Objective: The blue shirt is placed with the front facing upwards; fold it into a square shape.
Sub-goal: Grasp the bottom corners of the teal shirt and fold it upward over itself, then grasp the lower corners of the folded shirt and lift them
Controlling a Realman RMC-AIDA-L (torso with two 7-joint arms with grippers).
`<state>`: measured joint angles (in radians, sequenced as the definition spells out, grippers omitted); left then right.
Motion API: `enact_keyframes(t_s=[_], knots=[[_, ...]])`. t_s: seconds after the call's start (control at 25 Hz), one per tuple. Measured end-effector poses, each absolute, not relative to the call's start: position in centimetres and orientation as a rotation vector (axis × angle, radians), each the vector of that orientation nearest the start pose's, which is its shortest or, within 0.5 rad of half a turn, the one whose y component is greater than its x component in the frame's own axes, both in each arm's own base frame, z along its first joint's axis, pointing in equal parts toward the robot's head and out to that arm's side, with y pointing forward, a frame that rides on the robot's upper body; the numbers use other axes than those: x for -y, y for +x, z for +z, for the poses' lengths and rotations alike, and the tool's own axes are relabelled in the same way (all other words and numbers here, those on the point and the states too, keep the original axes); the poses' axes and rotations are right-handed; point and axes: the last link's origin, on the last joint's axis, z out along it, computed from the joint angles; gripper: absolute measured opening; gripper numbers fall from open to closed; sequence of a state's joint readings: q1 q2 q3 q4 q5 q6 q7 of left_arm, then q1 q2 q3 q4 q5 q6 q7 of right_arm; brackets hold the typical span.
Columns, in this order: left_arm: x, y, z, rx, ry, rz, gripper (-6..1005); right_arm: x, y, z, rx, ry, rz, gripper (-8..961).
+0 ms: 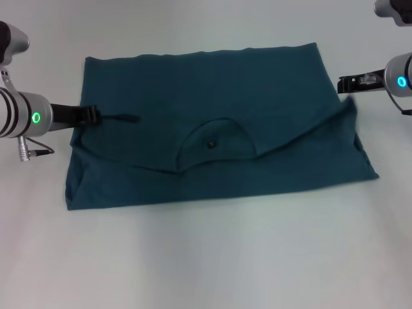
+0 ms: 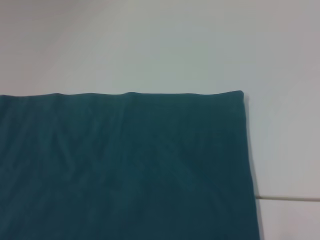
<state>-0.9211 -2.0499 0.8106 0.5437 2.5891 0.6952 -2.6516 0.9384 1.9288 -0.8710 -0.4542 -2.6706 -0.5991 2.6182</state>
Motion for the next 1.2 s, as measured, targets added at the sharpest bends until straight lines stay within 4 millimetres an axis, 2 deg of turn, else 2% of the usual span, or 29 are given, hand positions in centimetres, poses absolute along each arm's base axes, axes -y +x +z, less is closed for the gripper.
enact_keyframes(t_s=[0.08, 0.24, 0.32, 0.4, 0.52, 0.64, 0.8, 1.0, 1.2], knots=[[-47.8, -23.2, 0.6, 1.403, -1.890, -0.237, 196, -49.7, 26.0, 5.8, -1.189, -1.826, 0.069, 95], [-47.3, -23.9, 0.7, 1.460, -1.860, -0.247, 344, -49.6, 26.3, 6.1, -1.211, -1.809, 0.090, 167], [-47.0, -24.4, 1.4, 1.499, -1.830, -0.271, 418, -49.5, 26.3, 6.4, -1.238, -1.810, 0.102, 203], [-46.6, -24.8, 2.5, 1.535, -1.797, -0.319, 437, -49.1, 26.2, 7.0, -1.285, -1.824, 0.145, 438], [-45.8, -25.0, 4.3, 1.593, -1.763, -0.436, 466, -48.5, 26.0, 7.5, -1.325, -1.842, 0.207, 537], [-44.6, -25.1, 5.1, 1.656, -1.771, -0.546, 494, -46.9, 26.1, 8.0, -1.391, -1.875, 0.334, 636], [-42.6, -26.0, 5.7, 1.742, -1.776, -0.695, 526, -43.9, 27.0, 8.3, -1.516, -1.934, 0.553, 628], [-39.8, -27.7, 6.1, 1.827, -1.775, -0.873, 538, -39.6, 29.0, 9.0, -1.640, -1.970, 0.860, 624], [-38.0, -29.8, 5.5, 1.892, -1.744, -0.908, 528, -35.9, 29.9, 9.1, -1.671, -2.027, 1.087, 624]])
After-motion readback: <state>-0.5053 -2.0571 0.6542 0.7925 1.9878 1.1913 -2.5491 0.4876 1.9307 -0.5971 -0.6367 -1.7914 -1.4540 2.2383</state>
